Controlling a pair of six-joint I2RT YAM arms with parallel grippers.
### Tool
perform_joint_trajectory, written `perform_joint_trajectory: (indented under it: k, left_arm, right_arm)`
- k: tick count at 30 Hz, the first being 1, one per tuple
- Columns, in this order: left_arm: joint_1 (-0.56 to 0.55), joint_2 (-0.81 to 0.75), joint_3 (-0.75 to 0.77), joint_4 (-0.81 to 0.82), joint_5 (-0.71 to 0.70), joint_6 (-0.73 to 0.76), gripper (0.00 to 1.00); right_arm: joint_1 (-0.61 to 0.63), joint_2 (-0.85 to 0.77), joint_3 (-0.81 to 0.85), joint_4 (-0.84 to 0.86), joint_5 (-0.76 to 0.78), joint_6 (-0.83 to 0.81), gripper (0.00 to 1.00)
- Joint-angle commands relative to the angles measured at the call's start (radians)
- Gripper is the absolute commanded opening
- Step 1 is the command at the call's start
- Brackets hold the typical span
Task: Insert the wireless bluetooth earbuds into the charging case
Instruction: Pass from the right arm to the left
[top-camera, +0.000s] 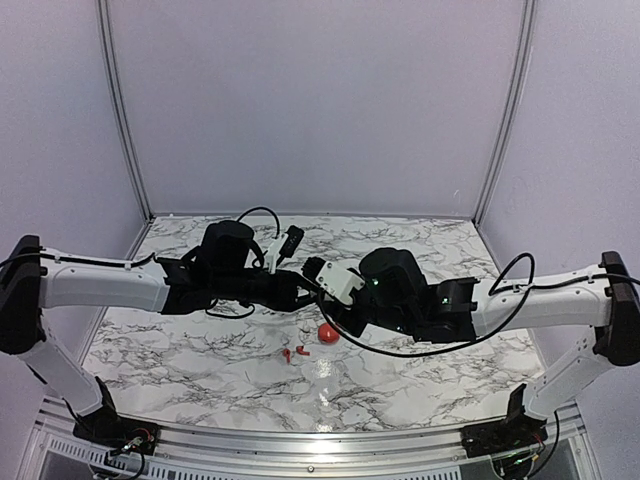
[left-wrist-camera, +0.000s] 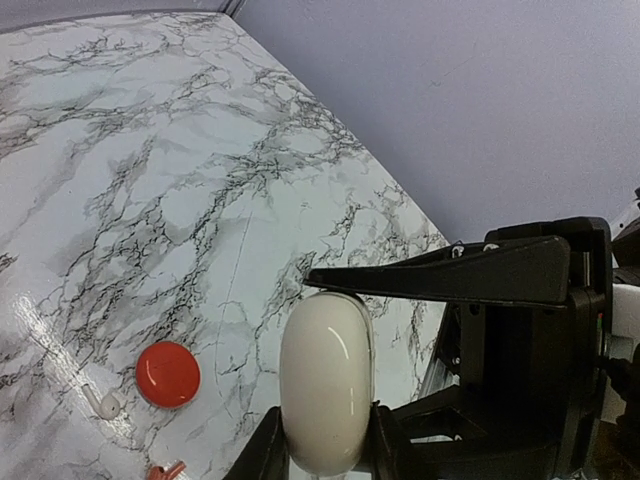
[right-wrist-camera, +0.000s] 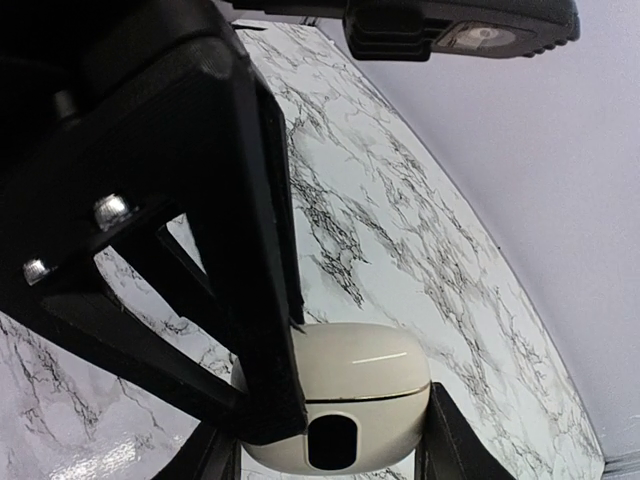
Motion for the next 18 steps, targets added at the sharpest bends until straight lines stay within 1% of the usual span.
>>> perform_joint_trajectory:
  k: [1, 5, 7, 10, 15, 18]
  left_arm:
    - [-0.005, 0.021, 0.023, 0.006, 0.019, 0.001, 0.23]
    - [-0.005, 0.021, 0.021, 0.013, 0.028, 0.004, 0.15]
    - [-0.005, 0.017, 0.018, 0.015, 0.029, 0.012, 0.12]
    - [-0.005, 0.014, 0.006, 0.024, 0.037, 0.023, 0.09]
    - [-0.005, -0.001, -0.026, 0.028, 0.046, 0.067, 0.06]
    - [-0.006, -0.027, -0.047, 0.028, 0.071, 0.112, 0.06]
  right_arm:
    - [0.015, -0.005, 0.009, 0.063, 0.007, -0.011, 0.35]
    - [0.015, -0.011, 0.002, 0.063, 0.007, -0.012, 0.35]
    - [0.017, -0.021, -0.007, 0.068, -0.002, -0.008, 0.38]
    - [0.014, -0.042, -0.024, 0.073, -0.024, 0.001, 0.48]
    - [-0.014, -0.102, -0.058, 0.057, -0.137, 0.024, 0.71]
    - [-0.056, -0.158, -0.076, 0.033, -0.241, 0.053, 0.76]
